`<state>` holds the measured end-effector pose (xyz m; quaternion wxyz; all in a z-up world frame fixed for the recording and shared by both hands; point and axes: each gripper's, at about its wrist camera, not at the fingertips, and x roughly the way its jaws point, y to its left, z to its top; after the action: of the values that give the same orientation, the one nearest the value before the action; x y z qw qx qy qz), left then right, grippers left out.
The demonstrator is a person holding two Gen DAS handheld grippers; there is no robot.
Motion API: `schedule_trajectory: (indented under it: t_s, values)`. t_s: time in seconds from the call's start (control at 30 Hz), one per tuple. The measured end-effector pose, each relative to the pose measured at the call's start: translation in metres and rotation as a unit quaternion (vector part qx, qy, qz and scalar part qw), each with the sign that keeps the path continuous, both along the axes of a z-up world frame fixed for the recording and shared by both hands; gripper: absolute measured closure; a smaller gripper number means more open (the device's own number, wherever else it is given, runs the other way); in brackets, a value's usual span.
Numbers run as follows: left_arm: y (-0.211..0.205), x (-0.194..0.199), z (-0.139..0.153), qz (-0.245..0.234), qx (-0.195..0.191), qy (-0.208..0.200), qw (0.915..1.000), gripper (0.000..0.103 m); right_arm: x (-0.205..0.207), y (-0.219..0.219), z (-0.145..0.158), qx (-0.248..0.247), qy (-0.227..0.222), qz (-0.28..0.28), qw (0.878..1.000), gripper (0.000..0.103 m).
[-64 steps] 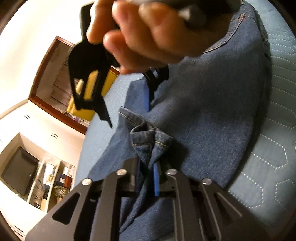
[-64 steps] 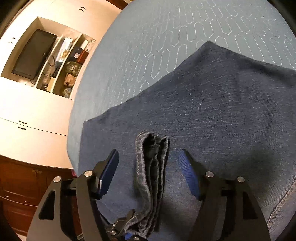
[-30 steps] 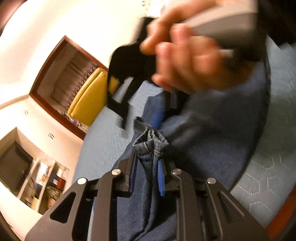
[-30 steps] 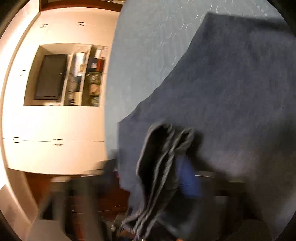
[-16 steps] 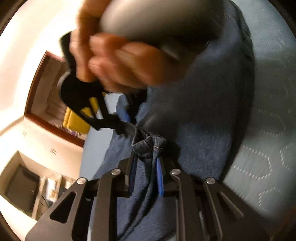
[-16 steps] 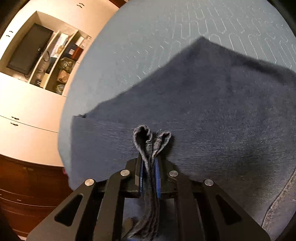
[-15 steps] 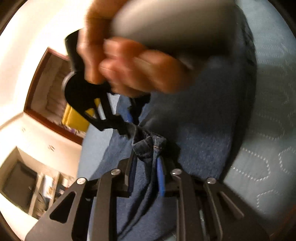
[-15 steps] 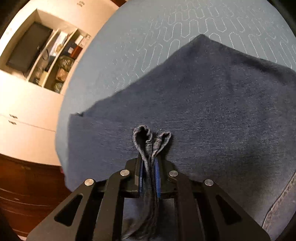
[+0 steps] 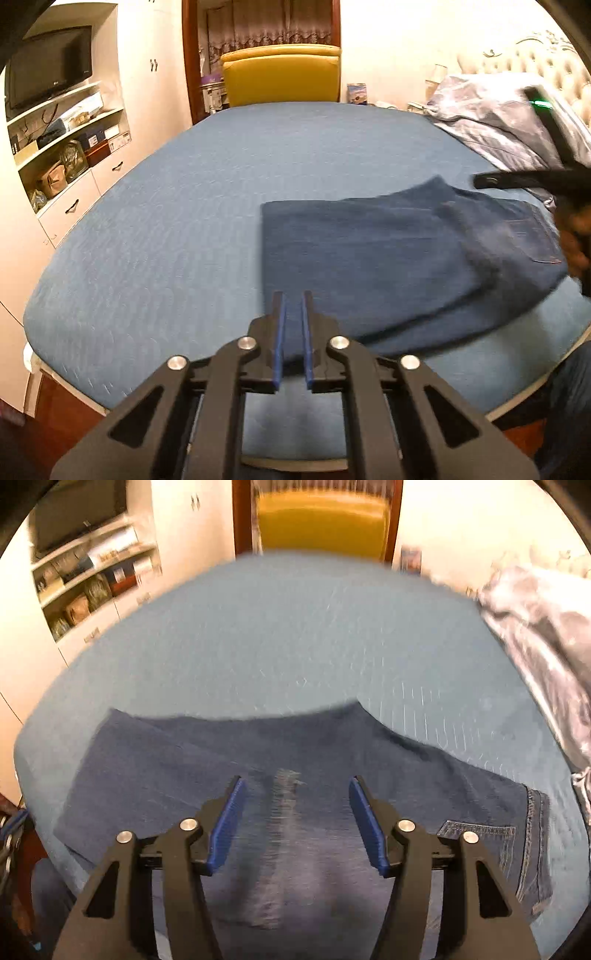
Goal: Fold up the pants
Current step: 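Open both tools and release the folded hems onto the jeans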
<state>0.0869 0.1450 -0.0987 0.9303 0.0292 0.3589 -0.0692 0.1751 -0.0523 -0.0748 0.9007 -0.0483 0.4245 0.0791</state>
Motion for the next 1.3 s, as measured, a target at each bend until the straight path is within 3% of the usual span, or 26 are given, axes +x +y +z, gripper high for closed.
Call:
schedule_trajectory:
  t_s: [0.07,0.13,0.2,0.23,0.3,0.4,0.47,0.5,0.57,0.6,0.67,0.7,0.77,0.87,0.93,1.03,1.07,1.1,1.17,1.2,1.23,1.3]
  values:
    - [0.008,0.023,-0.009,-0.035,-0.045,0.026,0.9980,0.096,-0.015,0.024,-0.020,0.003,-0.001,0.013,1.000,0.045]
    - [-0.001,0.035,-0.020,-0.074,-0.017,0.025,0.9968,0.096,-0.019,0.031,-0.044,0.005,0.015,0.002,1.000,0.045]
    - [-0.006,0.052,-0.036,-0.114,-0.017,0.064,0.9913,0.096,-0.019,0.030,-0.070,-0.011,0.041,-0.014,0.999,0.048]
    - [-0.003,0.058,-0.047,-0.126,0.019,0.073,0.9891,0.096,-0.017,0.028,-0.084,-0.021,0.060,-0.019,0.998,0.054]
    - [0.014,0.065,-0.053,-0.126,0.057,0.066,0.9882,0.097,-0.020,0.018,-0.091,0.002,0.052,-0.014,0.999,0.054]
    - [0.048,0.076,-0.039,-0.072,0.097,0.052,0.9913,0.098,-0.018,0.017,-0.093,-0.006,0.056,-0.011,0.998,0.054]
    - [0.051,0.087,-0.013,-0.087,0.043,0.027,0.9949,0.098,-0.017,0.018,-0.094,-0.011,0.054,-0.015,0.998,0.054]
    - [0.041,0.098,0.002,-0.108,0.011,0.009,0.9941,0.097,-0.018,0.017,-0.093,-0.010,0.053,-0.017,0.998,0.054]
    - [0.018,0.115,0.008,-0.146,-0.023,0.014,0.9889,0.094,-0.019,0.016,-0.092,-0.010,0.054,-0.022,0.998,0.054]
    - [0.003,0.126,0.002,-0.173,-0.018,0.027,0.9844,0.091,-0.021,0.017,-0.091,-0.009,0.055,-0.022,0.998,0.054]
    - [-0.018,0.151,-0.024,-0.198,0.036,0.062,0.9776,0.091,-0.020,0.016,-0.091,-0.006,0.061,-0.021,0.998,0.054]
    - [-0.017,0.164,-0.034,-0.193,0.041,0.086,0.9766,0.097,-0.019,0.018,-0.091,-0.003,0.063,-0.022,0.998,0.054]
    - [0.003,0.182,-0.035,-0.187,-0.001,0.104,0.9768,0.101,-0.017,0.015,-0.091,0.006,0.067,-0.020,0.998,0.054]
    - [0.017,0.189,-0.009,-0.103,0.023,0.062,0.9925,0.096,-0.015,0.014,-0.091,0.008,0.071,-0.018,0.997,0.053]
    - [0.010,0.180,0.002,-0.123,-0.023,0.059,0.9904,0.090,-0.014,0.014,-0.090,0.007,0.075,-0.016,0.997,0.053]
    - [-0.007,0.179,-0.010,-0.148,-0.039,0.095,0.9836,0.086,-0.013,0.012,-0.088,0.009,0.082,-0.015,0.996,0.053]
    - [-0.008,0.189,-0.029,-0.117,-0.008,0.125,0.9852,0.087,-0.012,0.012,-0.087,0.010,0.084,-0.012,0.996,0.053]
    - [0.000,0.199,-0.036,-0.089,-0.005,0.136,0.9868,0.101,-0.011,0.011,-0.086,0.011,0.086,-0.011,0.996,0.053]
    - [0.024,0.201,-0.021,-0.014,-0.054,0.115,0.9918,0.101,-0.009,0.008,-0.085,0.014,0.091,-0.007,0.996,0.053]
    - [0.030,0.195,-0.008,0.018,-0.046,0.091,0.9946,0.089,-0.009,0.007,-0.082,0.016,0.094,-0.004,0.995,0.052]
    - [0.034,0.187,0.003,0.026,-0.050,0.076,0.9955,0.069,-0.008,0.006,-0.078,0.020,0.097,-0.006,0.995,0.052]
    - [0.042,0.163,0.015,0.037,-0.073,0.076,0.9937,0.053,-0.004,0.004,-0.060,0.028,0.072,-0.011,0.997,0.046]
